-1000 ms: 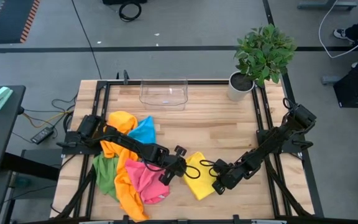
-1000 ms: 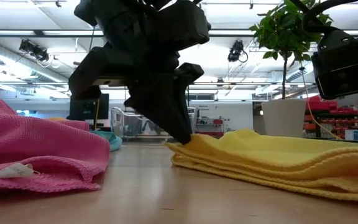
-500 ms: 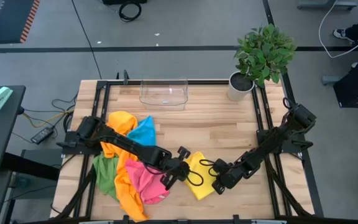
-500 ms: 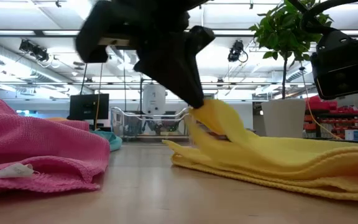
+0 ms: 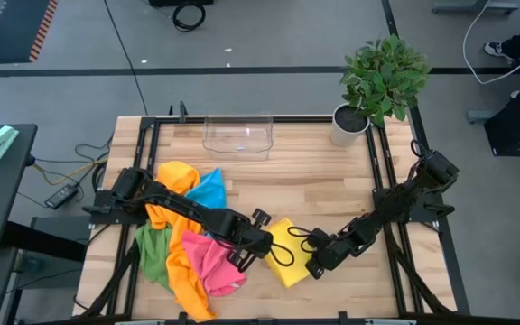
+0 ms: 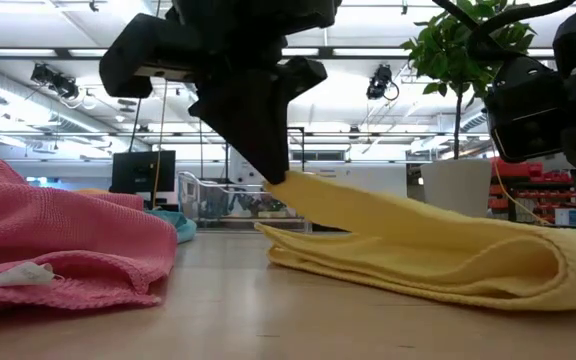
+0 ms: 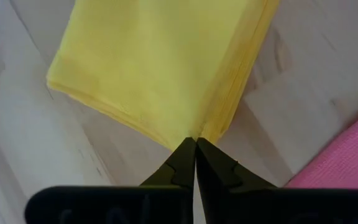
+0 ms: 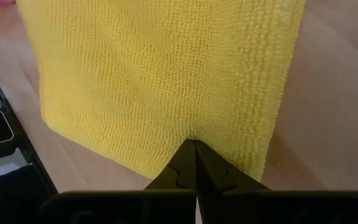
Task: Fold microfiber towels
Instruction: Fold the yellow microfiber towel
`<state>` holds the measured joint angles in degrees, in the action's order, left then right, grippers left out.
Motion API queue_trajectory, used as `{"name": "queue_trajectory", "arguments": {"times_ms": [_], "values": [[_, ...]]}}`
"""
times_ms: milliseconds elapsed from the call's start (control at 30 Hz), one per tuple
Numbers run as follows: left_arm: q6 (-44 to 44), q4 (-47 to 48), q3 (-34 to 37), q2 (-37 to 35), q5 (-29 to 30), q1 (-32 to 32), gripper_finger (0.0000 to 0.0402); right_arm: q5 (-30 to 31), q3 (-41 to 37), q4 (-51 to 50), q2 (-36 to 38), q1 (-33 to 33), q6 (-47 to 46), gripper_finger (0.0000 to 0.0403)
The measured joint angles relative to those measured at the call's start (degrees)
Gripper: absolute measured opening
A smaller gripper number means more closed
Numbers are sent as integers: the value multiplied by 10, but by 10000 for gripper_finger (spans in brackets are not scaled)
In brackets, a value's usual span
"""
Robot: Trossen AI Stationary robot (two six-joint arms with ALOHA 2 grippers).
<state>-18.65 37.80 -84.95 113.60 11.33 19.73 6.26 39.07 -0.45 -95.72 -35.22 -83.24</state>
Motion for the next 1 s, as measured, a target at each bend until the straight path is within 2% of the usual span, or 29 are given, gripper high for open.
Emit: {"name": "queue_trajectory", "arguments": {"times_ms": [100,300,433,467,533,600,667,833,900,1000], "values": [[0,8,0,0,0,-2,26,-1,0,0,0,0,0,1],[4,58,0,0,2,-12,65,-5,0,0,0,0,0,1],[70,64,1,0,-4,-23,93,-10,0,1,0,0,-1,1],[87,46,1,0,-23,-27,97,-10,0,3,1,0,2,1],[108,-12,1,0,-99,-38,101,-10,-1,1,7,2,14,1],[126,-82,1,0,-166,-49,96,-7,-2,-9,27,4,24,1],[145,-139,0,5,-190,-58,78,10,-2,-15,59,7,31,1],[151,-166,1,36,-191,-84,12,93,-1,-57,143,-1,20,1],[152,-195,1,55,-191,-94,9,125,0,-41,154,-12,3,1],[155,-219,1,79,-191,-107,17,139,0,-8,136,-29,-7,1]]}}
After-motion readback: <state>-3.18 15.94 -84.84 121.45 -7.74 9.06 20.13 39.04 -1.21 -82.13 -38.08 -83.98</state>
